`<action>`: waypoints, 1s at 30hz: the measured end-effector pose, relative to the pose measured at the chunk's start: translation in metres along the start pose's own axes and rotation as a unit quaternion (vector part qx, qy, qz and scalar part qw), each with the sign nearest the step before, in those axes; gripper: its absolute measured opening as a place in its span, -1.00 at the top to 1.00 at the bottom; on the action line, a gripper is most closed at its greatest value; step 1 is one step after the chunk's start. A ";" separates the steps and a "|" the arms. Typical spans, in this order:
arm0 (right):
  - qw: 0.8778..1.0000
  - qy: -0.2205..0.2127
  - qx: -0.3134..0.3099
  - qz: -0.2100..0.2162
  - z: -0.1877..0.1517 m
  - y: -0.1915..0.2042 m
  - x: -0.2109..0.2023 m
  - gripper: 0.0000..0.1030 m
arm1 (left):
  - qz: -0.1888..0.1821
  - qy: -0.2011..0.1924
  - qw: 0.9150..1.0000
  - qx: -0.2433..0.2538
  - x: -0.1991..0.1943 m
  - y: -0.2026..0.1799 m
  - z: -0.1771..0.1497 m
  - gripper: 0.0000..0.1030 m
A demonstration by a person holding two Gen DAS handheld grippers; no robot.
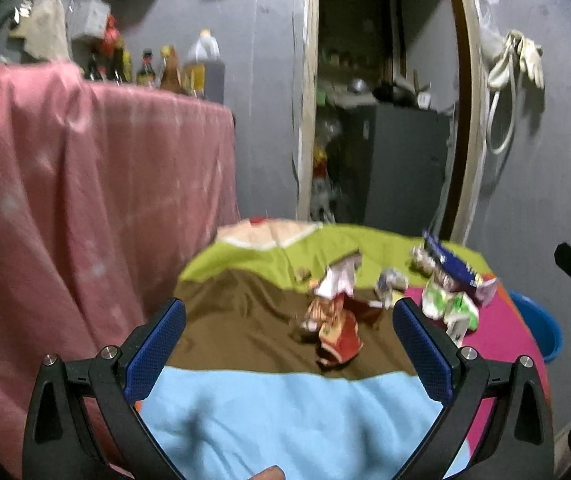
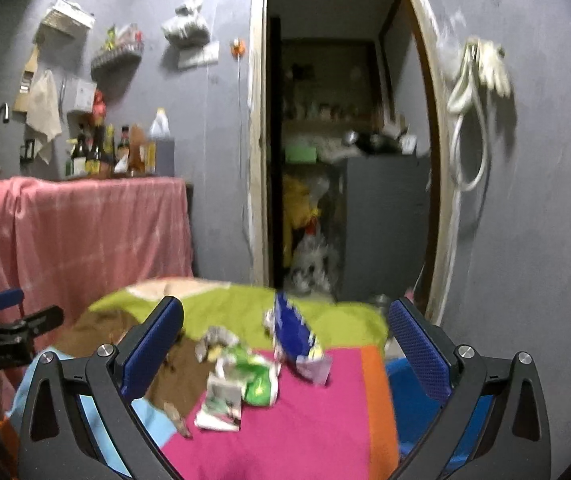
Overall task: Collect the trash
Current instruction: 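Grasp the red-and-tan paper wrapper with the left tool while the right tool grasps the green-white wrapper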
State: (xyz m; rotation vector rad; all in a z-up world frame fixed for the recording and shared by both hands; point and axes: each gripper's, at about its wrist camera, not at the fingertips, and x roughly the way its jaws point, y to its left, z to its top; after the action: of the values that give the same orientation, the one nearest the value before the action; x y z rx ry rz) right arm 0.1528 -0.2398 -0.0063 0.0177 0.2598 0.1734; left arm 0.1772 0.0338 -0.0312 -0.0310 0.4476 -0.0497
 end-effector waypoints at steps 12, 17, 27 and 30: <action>0.994 0.099 0.005 0.045 -0.026 -0.005 0.048 -0.78 | -0.052 0.084 0.995 -0.027 0.048 0.000 -0.010 -0.61; 0.985 0.151 -0.007 0.081 -0.034 0.005 0.072 -0.26 | -0.074 0.115 0.990 -0.017 0.063 -0.006 -0.010 -0.24; 0.964 0.235 -0.003 0.124 -0.058 0.015 0.095 -0.06 | -0.101 0.165 0.981 -0.023 0.087 -0.007 -0.015 0.26; 0.959 0.251 -0.003 0.131 -0.063 0.019 0.099 -0.06 | -0.102 0.175 0.979 -0.031 0.090 -0.005 -0.017 0.36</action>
State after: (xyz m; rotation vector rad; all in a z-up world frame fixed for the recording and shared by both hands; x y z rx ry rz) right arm 0.2279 -0.2039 -0.0920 0.0021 0.7653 0.4449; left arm 0.2506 0.0233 -0.0854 -0.1304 0.7983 -0.2463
